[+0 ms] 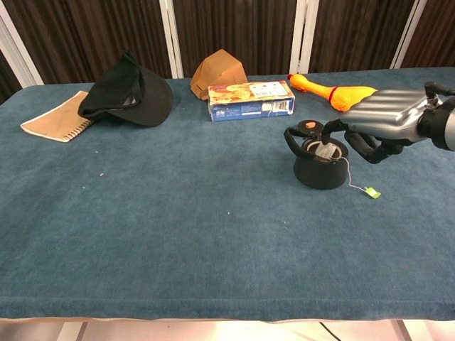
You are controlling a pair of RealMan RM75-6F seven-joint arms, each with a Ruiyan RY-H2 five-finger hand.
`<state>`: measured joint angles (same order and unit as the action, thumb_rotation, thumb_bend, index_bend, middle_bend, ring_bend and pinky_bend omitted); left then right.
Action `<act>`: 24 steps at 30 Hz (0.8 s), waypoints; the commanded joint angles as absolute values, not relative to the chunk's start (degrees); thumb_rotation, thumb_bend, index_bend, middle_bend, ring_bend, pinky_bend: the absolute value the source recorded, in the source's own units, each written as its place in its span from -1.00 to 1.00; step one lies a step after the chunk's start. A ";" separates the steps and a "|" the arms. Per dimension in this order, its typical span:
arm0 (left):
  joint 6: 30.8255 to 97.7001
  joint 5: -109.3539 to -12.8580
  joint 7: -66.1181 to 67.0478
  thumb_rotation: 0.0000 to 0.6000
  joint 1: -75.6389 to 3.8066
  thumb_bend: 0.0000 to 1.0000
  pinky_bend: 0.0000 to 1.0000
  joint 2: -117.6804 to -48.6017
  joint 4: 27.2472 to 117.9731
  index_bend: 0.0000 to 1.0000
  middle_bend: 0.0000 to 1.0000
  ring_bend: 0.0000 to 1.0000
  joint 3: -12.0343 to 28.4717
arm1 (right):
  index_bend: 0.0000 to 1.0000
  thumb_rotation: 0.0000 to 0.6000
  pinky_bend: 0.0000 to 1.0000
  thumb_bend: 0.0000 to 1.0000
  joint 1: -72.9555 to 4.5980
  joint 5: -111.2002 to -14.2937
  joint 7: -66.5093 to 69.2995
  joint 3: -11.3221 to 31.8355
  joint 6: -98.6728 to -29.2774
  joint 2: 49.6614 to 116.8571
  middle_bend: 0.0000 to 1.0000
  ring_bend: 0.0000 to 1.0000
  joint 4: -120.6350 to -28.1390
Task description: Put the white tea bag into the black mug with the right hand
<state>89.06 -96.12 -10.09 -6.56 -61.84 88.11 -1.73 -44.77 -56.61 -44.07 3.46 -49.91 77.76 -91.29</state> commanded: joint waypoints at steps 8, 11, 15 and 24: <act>89.18 -96.14 -10.24 1.00 -6.54 -0.94 -0.79 -61.84 88.06 -1.00 -1.00 -1.00 -1.67 | -0.43 1.00 0.06 0.77 -45.78 -55.48 -45.61 2.36 -50.60 77.98 0.39 0.19 -91.74; 89.21 -96.16 -10.29 1.00 -6.53 -0.94 -0.79 -61.85 88.02 -1.00 -1.00 -1.00 -1.68 | -0.40 1.00 0.06 0.77 -45.85 -55.43 -45.70 2.10 -50.92 77.95 0.39 0.19 -91.90; 89.16 -96.23 -10.25 1.00 -6.56 -0.94 -0.79 -61.87 88.02 -1.00 -1.00 -1.00 -1.70 | -0.38 1.00 0.06 0.77 -46.11 -54.86 -45.89 1.63 -51.08 78.02 0.39 0.19 -91.69; 89.28 -96.16 -10.37 1.00 -6.54 -0.94 -0.79 -61.87 88.02 -1.00 -1.00 -1.00 -1.61 | -0.36 0.99 0.06 0.77 -47.24 -52.94 -47.19 0.68 -50.72 79.15 0.39 0.19 -90.68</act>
<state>89.28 -96.17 -10.37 -6.54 -61.87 88.02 -1.61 -47.19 -52.99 -47.13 0.74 -50.72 79.09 -90.73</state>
